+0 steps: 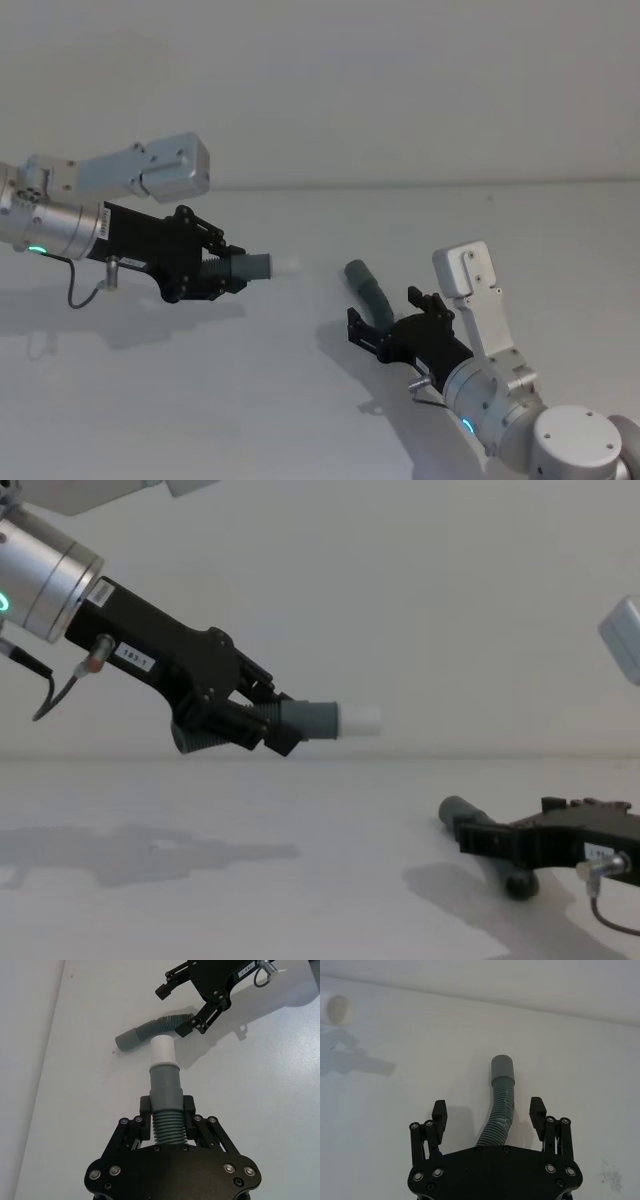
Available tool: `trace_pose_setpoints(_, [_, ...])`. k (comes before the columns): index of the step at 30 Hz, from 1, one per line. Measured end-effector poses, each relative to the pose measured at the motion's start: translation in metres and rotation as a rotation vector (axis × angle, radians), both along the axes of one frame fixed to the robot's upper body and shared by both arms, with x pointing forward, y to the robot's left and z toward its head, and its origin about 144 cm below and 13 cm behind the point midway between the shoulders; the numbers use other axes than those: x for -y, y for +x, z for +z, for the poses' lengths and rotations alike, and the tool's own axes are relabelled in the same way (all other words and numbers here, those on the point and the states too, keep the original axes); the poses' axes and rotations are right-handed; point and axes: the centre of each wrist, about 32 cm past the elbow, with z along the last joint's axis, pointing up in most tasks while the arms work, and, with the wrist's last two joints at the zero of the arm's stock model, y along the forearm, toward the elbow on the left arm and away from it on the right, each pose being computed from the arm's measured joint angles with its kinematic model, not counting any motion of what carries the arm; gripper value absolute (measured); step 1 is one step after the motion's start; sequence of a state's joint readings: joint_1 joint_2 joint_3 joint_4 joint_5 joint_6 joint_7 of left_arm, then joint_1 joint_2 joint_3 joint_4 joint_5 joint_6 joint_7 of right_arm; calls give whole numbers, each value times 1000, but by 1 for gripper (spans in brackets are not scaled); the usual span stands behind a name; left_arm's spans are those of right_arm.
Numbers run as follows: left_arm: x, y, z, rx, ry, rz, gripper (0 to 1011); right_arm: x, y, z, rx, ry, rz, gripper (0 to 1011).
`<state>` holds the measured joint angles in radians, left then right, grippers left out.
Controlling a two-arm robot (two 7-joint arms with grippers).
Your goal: Use both hands to pick up one end of the pipe from the table, align the ends, and insert them.
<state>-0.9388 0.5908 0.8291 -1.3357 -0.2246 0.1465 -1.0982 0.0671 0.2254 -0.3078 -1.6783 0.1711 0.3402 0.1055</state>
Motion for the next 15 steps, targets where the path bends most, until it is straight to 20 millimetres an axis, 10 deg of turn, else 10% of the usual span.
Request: trace_pose_setpoints(15, [-1, -1, 1, 3, 5, -2, 336, -4, 14, 2, 4, 1, 3, 1004])
